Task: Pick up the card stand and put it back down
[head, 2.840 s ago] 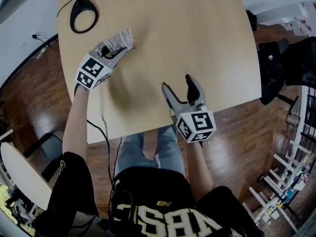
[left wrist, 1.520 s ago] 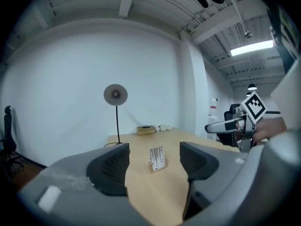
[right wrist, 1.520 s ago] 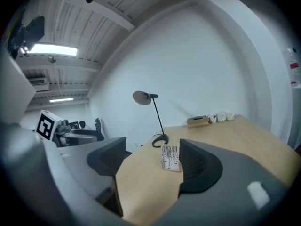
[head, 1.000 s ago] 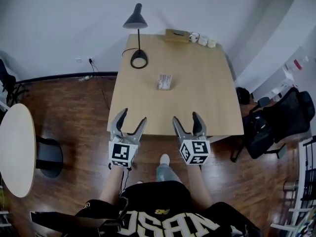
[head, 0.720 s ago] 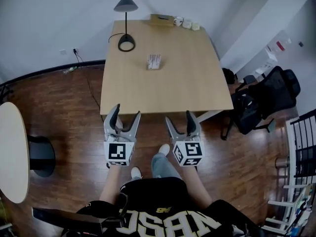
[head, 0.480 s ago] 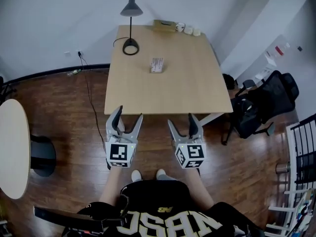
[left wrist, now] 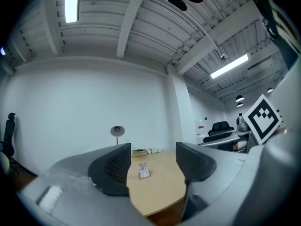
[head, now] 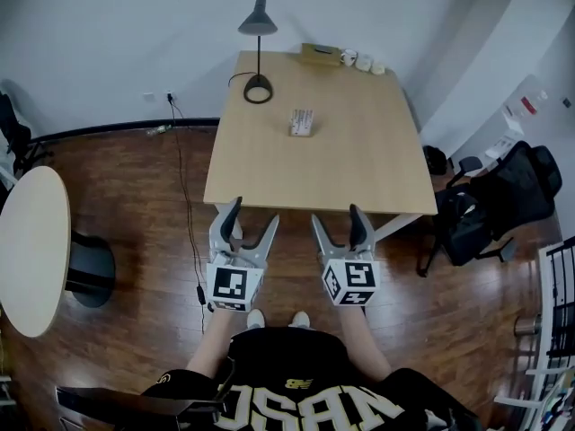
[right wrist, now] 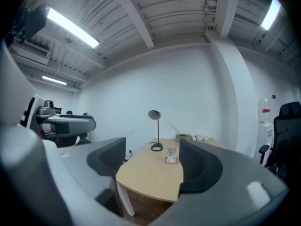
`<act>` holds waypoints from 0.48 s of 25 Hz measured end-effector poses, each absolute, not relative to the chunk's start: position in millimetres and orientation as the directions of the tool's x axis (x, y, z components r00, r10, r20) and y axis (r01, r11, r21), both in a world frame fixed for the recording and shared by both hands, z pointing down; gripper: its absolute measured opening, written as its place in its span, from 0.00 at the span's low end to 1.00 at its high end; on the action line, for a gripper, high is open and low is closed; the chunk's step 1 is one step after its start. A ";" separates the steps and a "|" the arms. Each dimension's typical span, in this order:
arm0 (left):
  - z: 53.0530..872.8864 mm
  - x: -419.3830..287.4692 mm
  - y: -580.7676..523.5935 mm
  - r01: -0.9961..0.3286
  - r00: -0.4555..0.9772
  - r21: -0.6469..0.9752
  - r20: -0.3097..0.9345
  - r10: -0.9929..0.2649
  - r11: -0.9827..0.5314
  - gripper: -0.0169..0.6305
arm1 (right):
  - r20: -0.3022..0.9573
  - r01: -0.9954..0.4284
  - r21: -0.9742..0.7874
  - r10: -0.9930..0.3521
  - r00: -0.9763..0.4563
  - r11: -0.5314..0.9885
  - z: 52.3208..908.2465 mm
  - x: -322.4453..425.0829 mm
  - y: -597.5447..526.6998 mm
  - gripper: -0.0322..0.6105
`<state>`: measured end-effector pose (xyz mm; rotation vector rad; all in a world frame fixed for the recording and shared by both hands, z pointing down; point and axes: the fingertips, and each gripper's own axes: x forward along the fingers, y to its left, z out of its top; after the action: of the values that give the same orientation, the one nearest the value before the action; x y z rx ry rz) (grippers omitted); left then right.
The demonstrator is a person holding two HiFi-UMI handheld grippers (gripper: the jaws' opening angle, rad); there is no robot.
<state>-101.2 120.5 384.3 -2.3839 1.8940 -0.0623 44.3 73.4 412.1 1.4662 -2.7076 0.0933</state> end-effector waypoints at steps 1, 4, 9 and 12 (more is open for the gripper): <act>384.3 -96.8 122.6 -0.967 0.235 -0.103 -0.024 -0.972 -0.232 0.49 | 0.082 -0.844 -0.034 -0.840 -0.537 0.536 413.2 49.9 71.8 0.60; 381.9 -91.4 128.1 -0.964 0.240 -0.120 -0.015 -0.971 -0.237 0.49 | 0.071 -0.857 -0.054 -0.854 -0.515 0.512 411.4 63.2 68.1 0.59; 383.8 -95.7 134.5 -0.968 0.217 -0.132 -0.002 -0.976 -0.215 0.47 | 0.070 -0.858 -0.054 -0.855 -0.514 0.511 410.7 70.4 74.1 0.58; 388.8 -93.1 136.1 -0.967 0.218 -0.130 0.011 -0.976 -0.218 0.47 | 0.085 -0.863 -0.051 -0.858 -0.506 0.503 416.9 78.3 74.5 0.58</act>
<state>-93.1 136.1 388.8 -2.3759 1.9019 -0.1368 78.3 74.5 416.9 1.5362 -2.6816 0.1343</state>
